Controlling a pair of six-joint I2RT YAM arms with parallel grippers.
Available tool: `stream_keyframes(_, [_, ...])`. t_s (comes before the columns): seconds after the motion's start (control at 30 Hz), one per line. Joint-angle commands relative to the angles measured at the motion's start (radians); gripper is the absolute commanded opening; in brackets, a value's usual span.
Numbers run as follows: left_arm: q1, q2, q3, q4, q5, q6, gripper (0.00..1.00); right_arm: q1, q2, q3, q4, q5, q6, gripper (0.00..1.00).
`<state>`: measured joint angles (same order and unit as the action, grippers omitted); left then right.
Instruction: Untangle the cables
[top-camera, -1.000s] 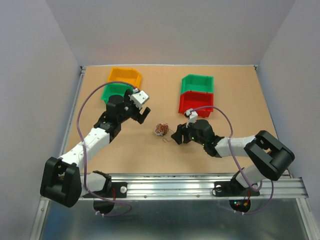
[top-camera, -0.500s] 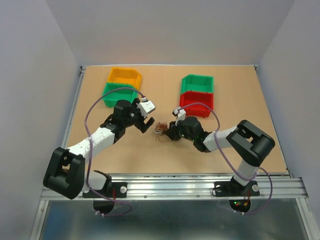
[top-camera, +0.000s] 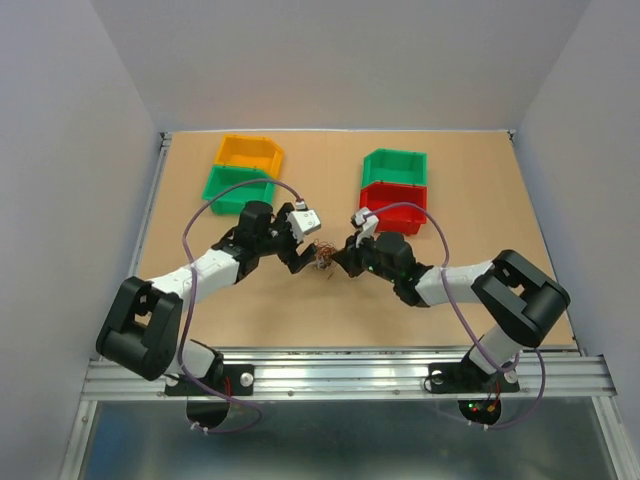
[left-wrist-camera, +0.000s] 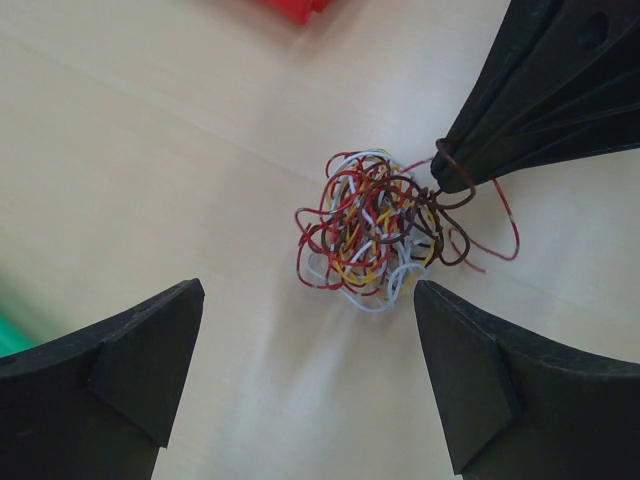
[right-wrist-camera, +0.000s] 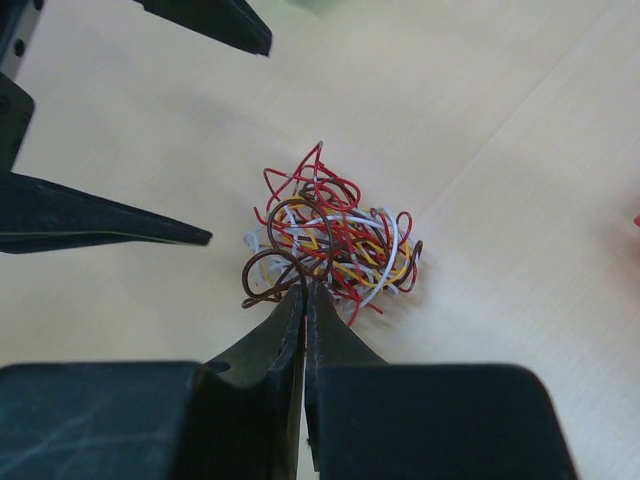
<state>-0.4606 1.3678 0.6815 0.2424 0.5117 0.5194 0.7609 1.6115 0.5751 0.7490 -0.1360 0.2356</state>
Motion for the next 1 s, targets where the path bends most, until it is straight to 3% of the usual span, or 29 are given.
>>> stream_keyframes(0.0, [-0.027, 0.043, 0.076, 0.003, 0.07, -0.005, 0.99, 0.009, -0.045, 0.002, 0.043, -0.03, 0.03, 0.01])
stream_keyframes(0.1, [-0.047, 0.109, 0.142, -0.035, 0.013, -0.038, 0.98, 0.009, -0.062, 0.025, 0.003, 0.004, 0.036, 0.01])
stream_keyframes(0.27, [-0.049, 0.108, 0.13, -0.011, -0.028, -0.088, 0.98, 0.009, -0.122, 0.052, -0.056, 0.072, 0.022, 0.01])
stream_keyframes(0.4, [-0.049, 0.1, 0.13, -0.005, -0.053, -0.096, 0.99, 0.014, -0.192, 0.126, -0.224, 0.082, -0.005, 0.0])
stream_keyframes(0.57, [-0.052, 0.022, 0.112, -0.029, 0.063, -0.058, 0.99, 0.017, -0.277, 0.198, -0.336, 0.096, -0.055, 0.0])
stream_keyframes(0.83, [-0.062, -0.117, 0.037, 0.054, -0.01, -0.096, 0.99, 0.018, -0.297, 0.33, -0.433, 0.045, -0.056, 0.01])
stream_keyframes(0.97, [-0.072, -0.23, 0.006, 0.112, 0.033, -0.104, 0.99, 0.017, -0.289, 0.382, -0.455, 0.041, -0.071, 0.01])
